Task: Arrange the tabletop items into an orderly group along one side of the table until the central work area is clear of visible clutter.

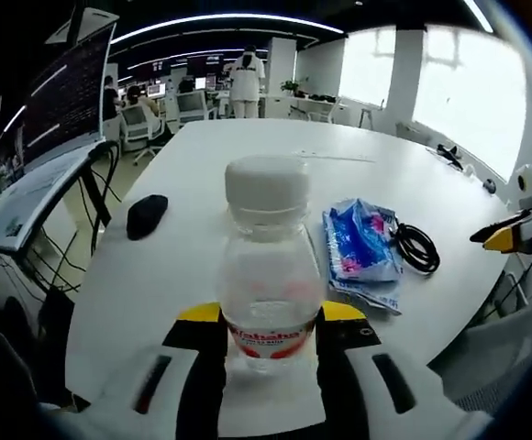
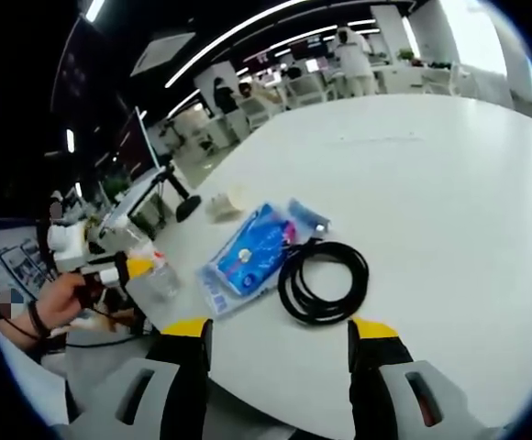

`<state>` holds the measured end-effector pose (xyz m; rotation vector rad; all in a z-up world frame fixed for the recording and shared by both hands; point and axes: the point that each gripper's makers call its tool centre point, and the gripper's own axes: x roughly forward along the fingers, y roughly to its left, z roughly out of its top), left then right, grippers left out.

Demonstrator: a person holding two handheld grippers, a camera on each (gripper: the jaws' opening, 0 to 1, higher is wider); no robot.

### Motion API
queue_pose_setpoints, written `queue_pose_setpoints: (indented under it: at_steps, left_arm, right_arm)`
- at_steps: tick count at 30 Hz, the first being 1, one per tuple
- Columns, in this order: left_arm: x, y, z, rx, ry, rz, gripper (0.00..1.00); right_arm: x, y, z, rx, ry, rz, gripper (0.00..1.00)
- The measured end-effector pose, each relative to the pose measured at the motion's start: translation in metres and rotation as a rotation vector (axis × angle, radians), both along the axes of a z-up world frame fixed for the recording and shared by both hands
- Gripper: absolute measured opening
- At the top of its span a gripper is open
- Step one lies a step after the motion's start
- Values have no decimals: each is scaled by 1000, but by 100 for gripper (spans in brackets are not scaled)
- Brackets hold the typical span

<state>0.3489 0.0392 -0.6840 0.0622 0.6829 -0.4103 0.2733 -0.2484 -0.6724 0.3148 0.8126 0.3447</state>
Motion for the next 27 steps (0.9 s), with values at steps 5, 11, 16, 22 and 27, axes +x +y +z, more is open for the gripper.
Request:
queue_pose_setpoints:
  at_steps: [5, 11, 16, 22, 27]
  left_arm:
    - [-4, 0, -1, 8, -8, 2, 36]
    - [-7, 0, -1, 14, -14, 1, 36]
    - [-9, -2, -2, 26, -20, -7, 36]
    - [-11, -2, -4, 35, -28, -12, 36]
    - [-13, -3, -4, 45, -38, -19, 36]
  right_arm:
    - [0, -1, 0, -3, 1, 3, 60]
    - [3, -2, 3, -7, -2, 6, 60]
    - [5, -2, 4, -9, -3, 8, 60]
    - [8, -2, 4, -13, -1, 16, 60]
    - [10, 1, 7, -18, -2, 30, 60]
